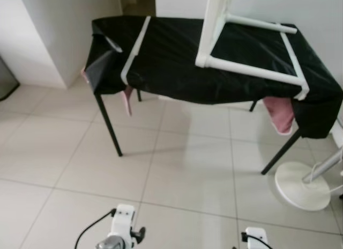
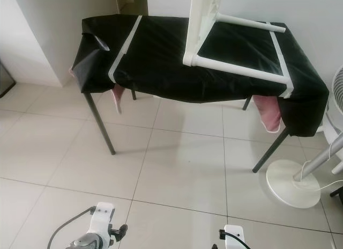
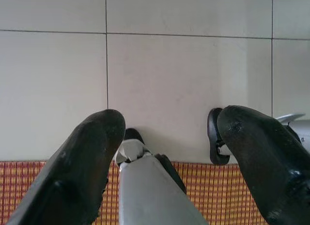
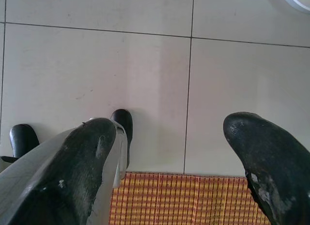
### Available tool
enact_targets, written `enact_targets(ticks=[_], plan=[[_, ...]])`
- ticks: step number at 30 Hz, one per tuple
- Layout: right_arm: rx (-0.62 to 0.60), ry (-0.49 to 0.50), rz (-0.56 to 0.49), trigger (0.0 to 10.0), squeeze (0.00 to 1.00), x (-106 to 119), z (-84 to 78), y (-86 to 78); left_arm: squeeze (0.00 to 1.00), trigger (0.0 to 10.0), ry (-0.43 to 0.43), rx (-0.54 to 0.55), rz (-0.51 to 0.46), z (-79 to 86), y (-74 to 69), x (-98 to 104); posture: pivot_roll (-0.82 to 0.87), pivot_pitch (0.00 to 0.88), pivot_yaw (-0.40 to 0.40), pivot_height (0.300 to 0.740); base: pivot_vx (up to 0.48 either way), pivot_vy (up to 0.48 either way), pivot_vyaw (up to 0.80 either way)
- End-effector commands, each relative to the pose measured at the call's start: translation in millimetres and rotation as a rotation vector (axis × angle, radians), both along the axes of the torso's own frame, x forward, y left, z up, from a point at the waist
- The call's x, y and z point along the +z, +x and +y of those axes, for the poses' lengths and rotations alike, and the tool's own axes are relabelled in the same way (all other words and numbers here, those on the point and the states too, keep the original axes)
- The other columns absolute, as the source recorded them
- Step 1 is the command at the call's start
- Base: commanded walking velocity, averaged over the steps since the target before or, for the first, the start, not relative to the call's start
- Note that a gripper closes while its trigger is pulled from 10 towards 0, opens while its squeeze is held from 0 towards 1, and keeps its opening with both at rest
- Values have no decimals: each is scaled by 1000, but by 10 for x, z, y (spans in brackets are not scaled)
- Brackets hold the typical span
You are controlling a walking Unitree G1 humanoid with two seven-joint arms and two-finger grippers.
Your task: Building children table
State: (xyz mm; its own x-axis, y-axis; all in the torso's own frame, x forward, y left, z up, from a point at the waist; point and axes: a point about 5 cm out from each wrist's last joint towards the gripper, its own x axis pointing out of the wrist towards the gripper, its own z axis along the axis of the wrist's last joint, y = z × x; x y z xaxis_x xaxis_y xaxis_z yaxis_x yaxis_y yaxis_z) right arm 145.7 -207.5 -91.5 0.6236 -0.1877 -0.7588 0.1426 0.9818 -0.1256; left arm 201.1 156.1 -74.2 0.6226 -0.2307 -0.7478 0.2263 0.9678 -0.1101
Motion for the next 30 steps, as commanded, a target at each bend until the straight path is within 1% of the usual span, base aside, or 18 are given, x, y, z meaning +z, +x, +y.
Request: enact_targets(ticks=[1, 7, 9, 13, 19, 30], plan=[[4, 6, 29, 10000, 0, -31, 13, -61, 0, 10000, 75, 31, 26, 43, -78, -51, 0, 11, -34, 740, 0, 0, 0], [6, 7, 41, 10000, 0, -38, -10, -83, 0, 10000, 91, -38, 36, -17, -112, -71, 21, 0, -47, 740, 0, 0, 0], [7, 7, 44, 10000, 0, -38, -12, -85, 0, 10000, 90, -42, 36, -25, -111, -71, 21, 0, -49, 740, 0, 0, 0], [14, 3, 46, 10000, 0, -32, -28, -69, 0, 10000, 85, -36, 26, -36, -71, -51, 17, 0, -49, 740, 0, 0, 0], [14, 1, 42, 10000, 0, -23, -39, -47, 0, 10000, 75, -22, 25, -35, -48, -41, 10, 0, -45, 740, 0, 0, 0], [17, -1, 61, 10000, 0, -38, -56, -89, 0, 10000, 76, -10, 23, -16, -47, -39, 10, 0, -44, 740, 0, 0, 0]])
